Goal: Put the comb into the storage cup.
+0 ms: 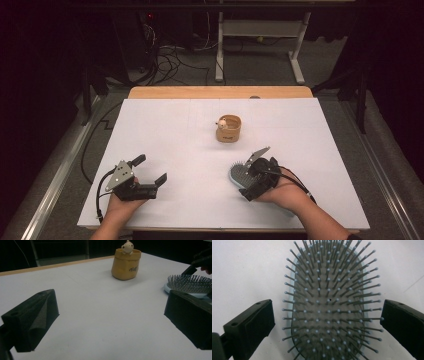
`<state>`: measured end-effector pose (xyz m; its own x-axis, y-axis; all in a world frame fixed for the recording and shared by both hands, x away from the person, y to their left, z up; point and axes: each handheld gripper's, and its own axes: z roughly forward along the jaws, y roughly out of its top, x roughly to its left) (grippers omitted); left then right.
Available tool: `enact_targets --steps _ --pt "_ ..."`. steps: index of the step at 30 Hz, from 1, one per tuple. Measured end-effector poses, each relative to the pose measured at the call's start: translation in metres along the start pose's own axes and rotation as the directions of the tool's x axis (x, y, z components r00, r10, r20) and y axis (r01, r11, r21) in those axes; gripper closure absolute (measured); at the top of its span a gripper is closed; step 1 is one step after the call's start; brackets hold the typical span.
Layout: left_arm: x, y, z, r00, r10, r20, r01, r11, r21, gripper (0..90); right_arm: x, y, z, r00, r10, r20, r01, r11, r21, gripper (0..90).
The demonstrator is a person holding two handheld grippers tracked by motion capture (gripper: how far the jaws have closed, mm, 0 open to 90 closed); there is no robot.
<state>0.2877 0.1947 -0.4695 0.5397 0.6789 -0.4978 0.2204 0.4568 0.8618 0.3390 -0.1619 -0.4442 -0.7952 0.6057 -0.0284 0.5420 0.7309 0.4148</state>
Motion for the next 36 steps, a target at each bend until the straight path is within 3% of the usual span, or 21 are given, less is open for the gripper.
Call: enact_targets --steps 7,16,36 --pt "0.001 0.000 0.000 1.0000 0.004 0.000 -0.004 1.0000 0.003 0.3 -0.002 0.008 0.008 0.9998 -0.012 -0.017 0.013 0.998 0.061 1.9" --pt "0.001 0.001 -0.001 1.0000 0.004 -0.005 -0.004 1.0000 -0.009 0.3 -0.004 0.015 0.012 0.9997 -0.019 -0.011 0.020 0.995 0.097 8.9" --pt "0.000 0.002 -0.001 1.0000 0.008 -0.005 -0.008 0.9997 -0.021 0.3 -0.004 0.018 0.013 0.9992 -0.040 -0.005 0.041 0.993 0.107 14.5"
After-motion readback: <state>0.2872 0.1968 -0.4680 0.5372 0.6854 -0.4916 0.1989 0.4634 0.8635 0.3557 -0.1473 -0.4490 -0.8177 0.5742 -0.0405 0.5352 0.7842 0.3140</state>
